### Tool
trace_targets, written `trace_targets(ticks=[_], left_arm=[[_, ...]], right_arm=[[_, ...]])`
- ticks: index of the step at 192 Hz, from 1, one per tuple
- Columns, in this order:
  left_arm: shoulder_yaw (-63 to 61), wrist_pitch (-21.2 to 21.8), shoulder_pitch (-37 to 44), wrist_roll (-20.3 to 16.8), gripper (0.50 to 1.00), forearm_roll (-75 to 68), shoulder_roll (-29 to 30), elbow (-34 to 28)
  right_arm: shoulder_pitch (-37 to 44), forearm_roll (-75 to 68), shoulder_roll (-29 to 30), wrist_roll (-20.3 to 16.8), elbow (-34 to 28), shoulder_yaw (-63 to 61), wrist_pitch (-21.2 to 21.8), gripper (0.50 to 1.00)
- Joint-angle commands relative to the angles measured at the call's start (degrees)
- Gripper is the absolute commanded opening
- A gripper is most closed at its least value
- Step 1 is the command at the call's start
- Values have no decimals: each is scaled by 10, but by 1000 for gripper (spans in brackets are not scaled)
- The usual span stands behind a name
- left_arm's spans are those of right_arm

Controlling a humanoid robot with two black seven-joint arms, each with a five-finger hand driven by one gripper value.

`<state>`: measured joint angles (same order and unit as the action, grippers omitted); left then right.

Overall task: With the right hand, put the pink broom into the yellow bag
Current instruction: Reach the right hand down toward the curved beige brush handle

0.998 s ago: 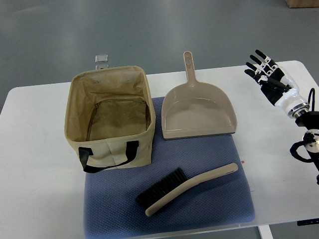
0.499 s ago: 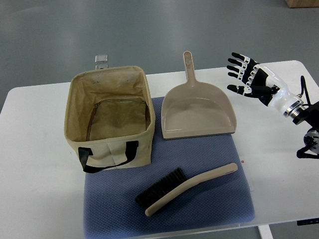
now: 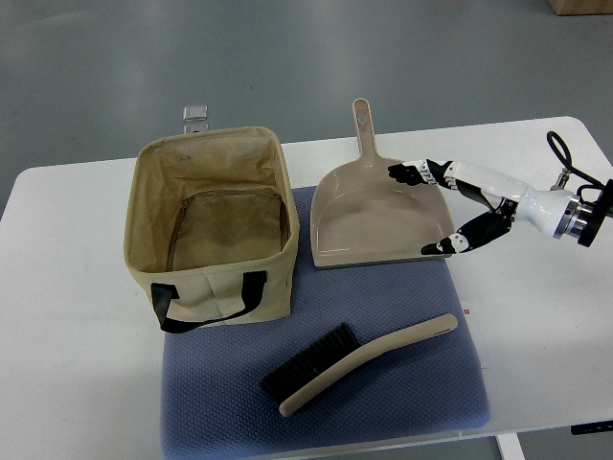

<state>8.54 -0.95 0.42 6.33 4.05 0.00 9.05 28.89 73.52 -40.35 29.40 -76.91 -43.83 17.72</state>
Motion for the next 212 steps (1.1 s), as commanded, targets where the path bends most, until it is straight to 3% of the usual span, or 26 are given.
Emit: trace_targets(ticks=[1, 30, 110, 130, 180, 212], left_arm=[[0, 0, 0, 0, 1000, 0, 0, 0], [0, 0, 0, 0, 1000, 0, 0, 0], [0, 0, 0, 0, 1000, 0, 0, 0], [0, 0, 0, 0, 1000, 0, 0, 0], [0, 0, 0, 0, 1000, 0, 0, 0], [0, 0, 0, 0, 1000, 0, 0, 0]], right_arm=[[6, 65, -25, 5, -34, 48, -33, 928], [11, 140, -37, 4, -74, 96, -67, 928], [19, 240, -53, -3, -107, 180, -126, 917], [20, 264, -53, -23, -111, 205, -160, 909], [32, 304, -47, -47, -110, 215, -170, 803], [40, 319, -46, -56, -109, 236, -186, 768]])
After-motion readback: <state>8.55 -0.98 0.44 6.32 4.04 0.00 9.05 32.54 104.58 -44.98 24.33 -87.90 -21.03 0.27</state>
